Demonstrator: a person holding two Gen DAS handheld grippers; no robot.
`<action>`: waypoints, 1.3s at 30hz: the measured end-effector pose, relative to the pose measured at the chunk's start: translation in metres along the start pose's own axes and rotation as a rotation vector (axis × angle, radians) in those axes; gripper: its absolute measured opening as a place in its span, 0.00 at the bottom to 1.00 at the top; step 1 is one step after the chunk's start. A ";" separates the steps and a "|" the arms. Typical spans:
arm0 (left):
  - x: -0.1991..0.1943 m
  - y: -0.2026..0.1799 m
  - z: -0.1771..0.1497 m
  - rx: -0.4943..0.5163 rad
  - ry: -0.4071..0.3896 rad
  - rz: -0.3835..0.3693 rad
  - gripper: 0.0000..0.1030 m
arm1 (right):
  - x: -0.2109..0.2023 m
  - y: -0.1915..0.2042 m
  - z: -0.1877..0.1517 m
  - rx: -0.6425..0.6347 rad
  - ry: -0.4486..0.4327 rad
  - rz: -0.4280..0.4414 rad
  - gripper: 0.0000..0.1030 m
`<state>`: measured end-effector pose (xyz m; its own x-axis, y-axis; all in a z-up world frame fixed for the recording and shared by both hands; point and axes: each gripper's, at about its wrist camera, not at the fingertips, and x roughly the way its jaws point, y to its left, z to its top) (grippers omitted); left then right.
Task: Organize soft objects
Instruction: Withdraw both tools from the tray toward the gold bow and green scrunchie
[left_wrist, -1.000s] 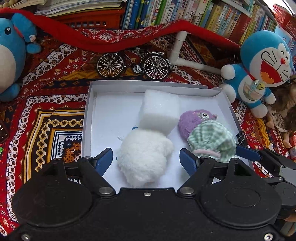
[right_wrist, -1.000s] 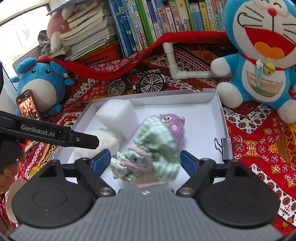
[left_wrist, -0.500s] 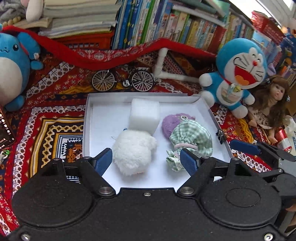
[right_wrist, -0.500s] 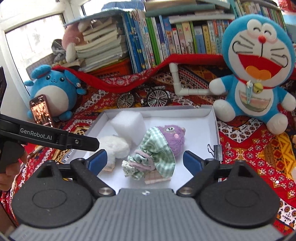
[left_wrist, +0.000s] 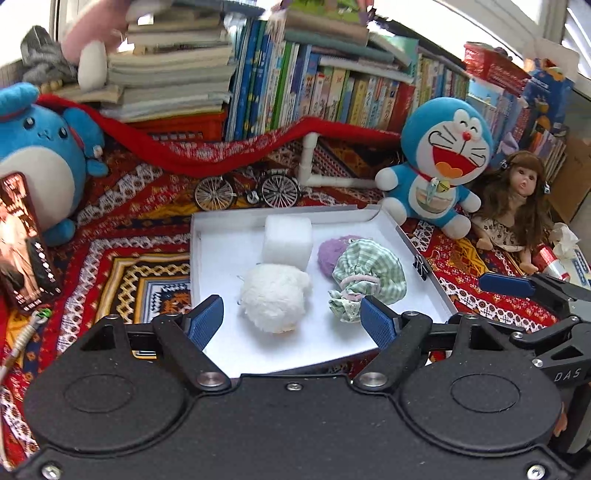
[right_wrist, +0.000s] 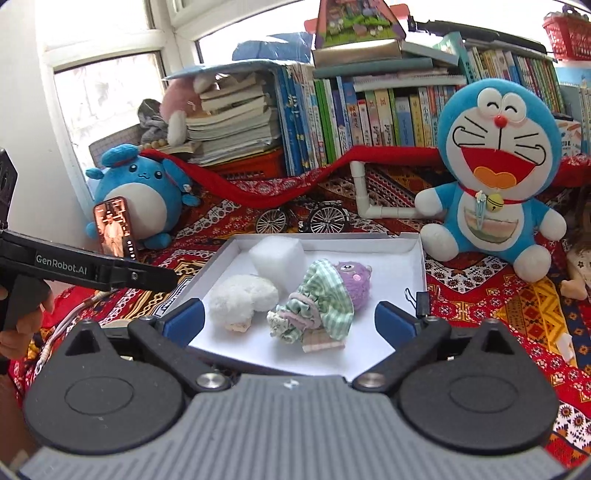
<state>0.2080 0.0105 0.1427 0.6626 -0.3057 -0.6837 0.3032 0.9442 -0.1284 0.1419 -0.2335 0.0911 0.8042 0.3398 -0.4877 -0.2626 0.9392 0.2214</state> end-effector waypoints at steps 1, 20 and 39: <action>-0.004 0.000 -0.003 0.005 -0.012 0.001 0.79 | -0.002 0.001 -0.002 -0.005 -0.006 0.000 1.00; -0.054 0.016 -0.070 -0.032 -0.096 -0.034 0.84 | -0.034 0.025 -0.043 -0.093 -0.071 0.012 1.00; -0.077 0.056 -0.121 -0.089 -0.141 0.080 0.86 | -0.029 0.026 -0.074 -0.075 -0.046 -0.014 1.00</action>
<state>0.0907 0.1019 0.1014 0.7736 -0.2377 -0.5874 0.1883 0.9713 -0.1451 0.0725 -0.2154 0.0481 0.8312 0.3255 -0.4507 -0.2890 0.9455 0.1499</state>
